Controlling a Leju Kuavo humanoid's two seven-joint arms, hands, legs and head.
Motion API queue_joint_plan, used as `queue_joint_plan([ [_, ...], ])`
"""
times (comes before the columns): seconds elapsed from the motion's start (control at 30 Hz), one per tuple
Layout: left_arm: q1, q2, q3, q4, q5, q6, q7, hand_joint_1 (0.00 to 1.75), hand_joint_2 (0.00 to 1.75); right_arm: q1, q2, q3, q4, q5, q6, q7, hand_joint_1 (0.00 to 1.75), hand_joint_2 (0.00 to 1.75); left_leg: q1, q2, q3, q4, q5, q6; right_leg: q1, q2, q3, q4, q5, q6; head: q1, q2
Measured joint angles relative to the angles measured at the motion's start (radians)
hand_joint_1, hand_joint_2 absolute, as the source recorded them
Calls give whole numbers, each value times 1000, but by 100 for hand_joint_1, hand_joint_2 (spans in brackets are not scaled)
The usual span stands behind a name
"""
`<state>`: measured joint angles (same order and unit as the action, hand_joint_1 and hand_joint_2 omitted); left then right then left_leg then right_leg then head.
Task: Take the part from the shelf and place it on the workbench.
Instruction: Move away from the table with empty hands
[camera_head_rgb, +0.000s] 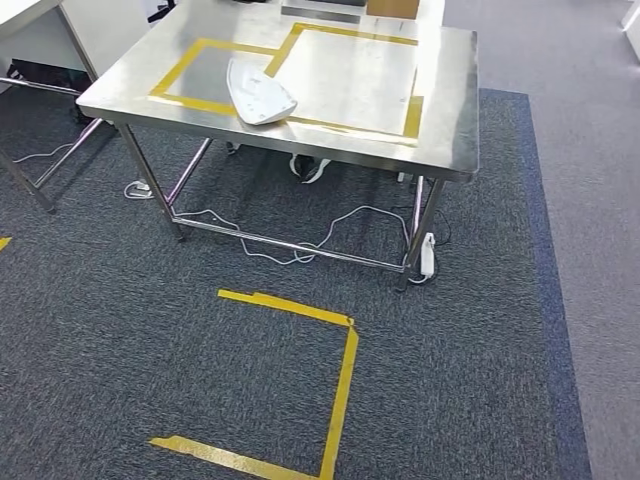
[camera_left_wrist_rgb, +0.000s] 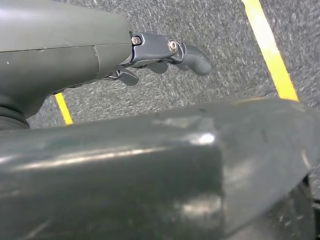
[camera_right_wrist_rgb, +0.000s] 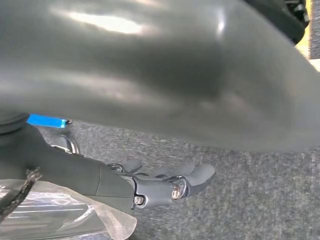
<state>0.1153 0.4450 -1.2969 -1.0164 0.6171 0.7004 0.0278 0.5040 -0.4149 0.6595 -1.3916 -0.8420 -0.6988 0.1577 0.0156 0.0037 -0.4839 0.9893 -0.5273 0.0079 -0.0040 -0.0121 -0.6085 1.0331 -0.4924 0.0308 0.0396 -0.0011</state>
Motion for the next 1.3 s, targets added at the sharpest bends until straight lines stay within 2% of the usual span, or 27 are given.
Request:
queue_joint_plan([
  [0.1, -14, -2, -21, 6, 22, 0, -19, 0, 0, -17, -12, 29, 10, -39, 0, -28, 0, 0, -5, 5, -46, -1, 38, 20, -1, 8, -37, 153, -145, 8, 5, 0],
  [0.13, -19, -3, -27, 9, 27, 0, -25, 0, 0, -23, -14, 37, 15, -45, 0, -33, 0, 0, -8, 5, -62, 0, 51, 22, 0, 8, -40, 207, -168, 8, 6, 0],
  [0.17, -23, -5, -32, 13, 32, 0, -29, 0, 0, -29, -16, 44, 18, -48, 0, -35, 0, 0, -12, 6, -78, 1, 64, 23, 0, 8, -31, 237, -164, 6, 7, 0],
  [0.2, -26, -7, -36, 16, 36, 0, -32, 0, 0, -33, -17, 49, 21, -49, 0, -36, 0, 0, -16, 6, -93, 1, 76, 24, 2, 9, -7, 235, -138, 2, 7, 0],
  [0.27, -31, -11, -41, 21, 40, 0, -38, 0, 0, -38, -23, 56, 26, -51, 0, -37, 0, 0, -22, 6, -118, 2, 100, 24, 9, 9, 89, 138, -79, -15, 7, 0],
  [0.3, -32, -14, -42, 22, 41, 0, -41, 0, 0, -41, -27, 60, 27, -52, 0, -38, 0, 0, -25, 6, -125, 2, 111, 23, 15, 9, 153, 53, -71, -27, 7, 0],
  [0.37, -35, -18, -42, 25, 41, 0, -45, 0, 0, -50, -34, 67, 30, -56, 0, -41, 0, 0, -26, 6, -134, 1, 135, 17, 24, 10, 246, -92, -91, -41, 9, 0],
  [0.4, -36, -19, -42, 27, 41, 0, -47, 0, 0, -55, -36, 70, 31, -58, 0, -42, 0, 0, -26, 7, -139, -2, 148, 12, 27, 10, 262, -128, -98, -43, 10, 0],
  [0.47, -37, -18, -43, 29, 41, 0, -49, 0, 0, -62, -38, 81, 35, -64, -1, -43, 0, 0, -26, 3, -151, -6, 161, 2, 24, 7, 246, -142, -79, -47, 13, 0],
  [0.5, -36, -18, -43, 31, 42, 0, -50, 0, 0, -63, -40, 86, 36, -66, -1, -44, 0, 0, -26, 0, -159, 6, 139, -4, 20, 4, 233, -144, -65, -51, 13, 0],
  [0.53, -34, -17, -44, 33, 42, 1, -50, 0, 0, -64, -40, 91, 38, -69, -1, -44, 0, 0, -25, -3, -169, 36, 96, -10, 16, 2, 217, -145, -50, -55, 12, 0],
  [0.6, -33, -17, -44, 38, 42, 2, -51, 0, 0, -66, -41, 99, 40, -73, 0, -47, 0, 0, -18, -5, -186, 152, -20, -22, 15, -3, 184, -137, -28, -61, 8, 0],
  [0.63, -33, -17, -44, 40, 42, 2, -50, 0, 0, -66, -41, 103, 42, -77, 0, -49, 0, 0, -14, -5, -190, 219, -53, -28, 14, -5, 166, -131, -18, -60, 6, 0],
  [0.67, -34, -17, -44, 41, 42, 2, -47, 0, 0, -68, -41, 106, 43, -80, 0, -52, 0, 0, -10, -5, -187, 274, -58, -33, 14, -7, 145, -122, -8, -58, 6, 0],
  [0.73, -37, -16, -44, 43, 35, 2, -35, 0, 0, -71, -42, 113, 46, -90, 0, -60, 0, 0, -3, -5, -147, 297, 0, -41, 12, -10, 104, -97, 10, -52, 6, 0],
  [0.77, -38, -14, -44, 43, 30, 2, -28, 0, 0, -74, -42, 115, 47, -94, 0, -63, 0, 0, 0, -5, -106, 258, 27, -44, 11, -10, 84, -82, 16, -48, 6, 0],
  [0.8, -38, -12, -43, 43, 22, 2, -23, 0, 0, -76, -43, 117, 48, -98, 0, -66, 0, 0, 3, -6, -49, 187, 30, -46, 11, -9, 65, -65, 21, -43, 5, 0],
  [0.87, -38, -10, -40, 43, 2, 3, -14, 0, 0, -80, -46, 122, 50, -103, 0, -70, 0, 0, 2, -7, 46, 44, -15, -37, 13, -8, 36, -39, 30, -32, 5, 0],
  [0.9, -38, -9, -38, 43, -13, 3, -8, 0, 0, -83, -47, 124, 51, -107, 0, -73, 0, 0, 0, -7, 68, 0, -38, -30, 14, -8, 26, -31, 36, -27, 5, 0],
  [0.97, -32, -8, -29, 43, -42, 3, 6, 0, 0, -88, -50, 131, 53, -115, 0, -77, 0, 0, -2, -3, 63, -17, -42, -9, 11, -6, 12, -25, 45, -14, 5, 0],
  [1.0, -27, -8, -24, 43, -54, 3, 12, 0, 0, -89, -52, 135, 54, -118, 0, -79, 0, 0, -2, 0, 55, -17, -35, 1, 9, -3, 2, -12, 33, -8, 6, 0],
  [1.07, -19, -8, -13, 43, -67, 3, 19, 0, 0, -88, -54, 142, 55, -121, 0, -80, 0, 0, -1, 6, 36, -19, -17, 16, 4, 5, -33, 71, -34, 3, 8, 0],
  [1.13, -16, -8, -7, 43, -72, 3, 20, 0, 0, -90, -55, 145, 57, -122, 0, -81, 0, 0, -4, 7, 13, -17, 1, 21, 2, 8, -74, 203, -116, 10, 8, 0],
  [1.17, -15, -8, -6, 43, -74, 3, 21, 0, 0, -91, -55, 147, 59, -122, 0, -81, 0, 0, -5, 8, 2, -17, 9, 21, 1, 8, -81, 247, -138, 12, 8, 0],
  [1.2, -14, -8, -5, 43, -74, 3, 21, 0, 0, -91, -55, 148, 60, -122, 0, -81, 0, 0, -6, 9, -7, -16, 16, 20, 1, 8, -70, 257, -142, 12, 8, 0],
  [1.23, -13, -9, -3, 43, -74, 3, 21, 0, 0, -91, -55, 149, 61, -122, 0, -82, 0, 0, -6, 9, -14, -16, 22, 18, 1, 9, -39, 229, -128, 10, 8, 0],
  [1.3, -10, -9, 3, 43, -74, 3, 22, 0, 0, -91, -55, 151, 62, -122, 0, -82, 0, 0, -7, 9, -22, -15, 31, 13, 2, 9, 65, 86, -76, 3, 9, 0],
])
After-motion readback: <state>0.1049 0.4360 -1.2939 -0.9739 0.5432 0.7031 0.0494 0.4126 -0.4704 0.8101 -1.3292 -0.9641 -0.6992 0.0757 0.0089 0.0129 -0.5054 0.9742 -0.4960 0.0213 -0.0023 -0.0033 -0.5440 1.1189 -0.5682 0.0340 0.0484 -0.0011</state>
